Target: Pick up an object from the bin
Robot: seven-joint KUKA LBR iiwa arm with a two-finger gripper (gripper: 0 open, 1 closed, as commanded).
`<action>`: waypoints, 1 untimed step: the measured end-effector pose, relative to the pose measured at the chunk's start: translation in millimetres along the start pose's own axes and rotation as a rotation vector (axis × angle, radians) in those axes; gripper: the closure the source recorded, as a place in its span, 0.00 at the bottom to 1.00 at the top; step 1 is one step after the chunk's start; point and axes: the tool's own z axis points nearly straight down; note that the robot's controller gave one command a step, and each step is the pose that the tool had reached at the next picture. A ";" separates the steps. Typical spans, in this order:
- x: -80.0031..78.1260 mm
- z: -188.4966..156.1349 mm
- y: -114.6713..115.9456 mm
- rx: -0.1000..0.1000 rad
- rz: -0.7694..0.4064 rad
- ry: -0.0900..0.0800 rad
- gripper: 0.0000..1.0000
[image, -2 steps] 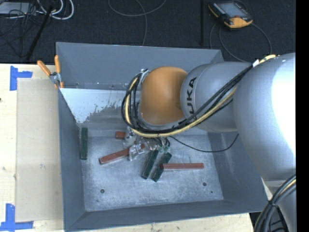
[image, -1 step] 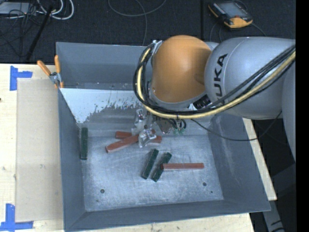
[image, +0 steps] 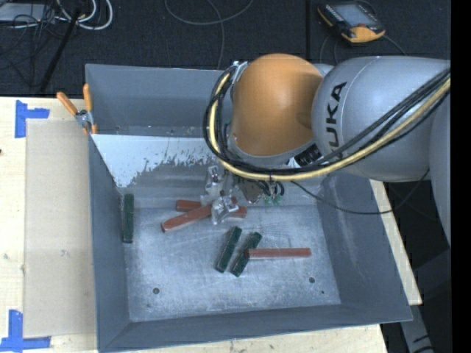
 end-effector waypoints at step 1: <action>1.9 -42.8 -5.5 0.000 -0.107 0.003 1.00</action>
Offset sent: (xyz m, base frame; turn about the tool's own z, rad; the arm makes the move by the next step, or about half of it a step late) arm 0.0155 0.0023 0.1504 0.0464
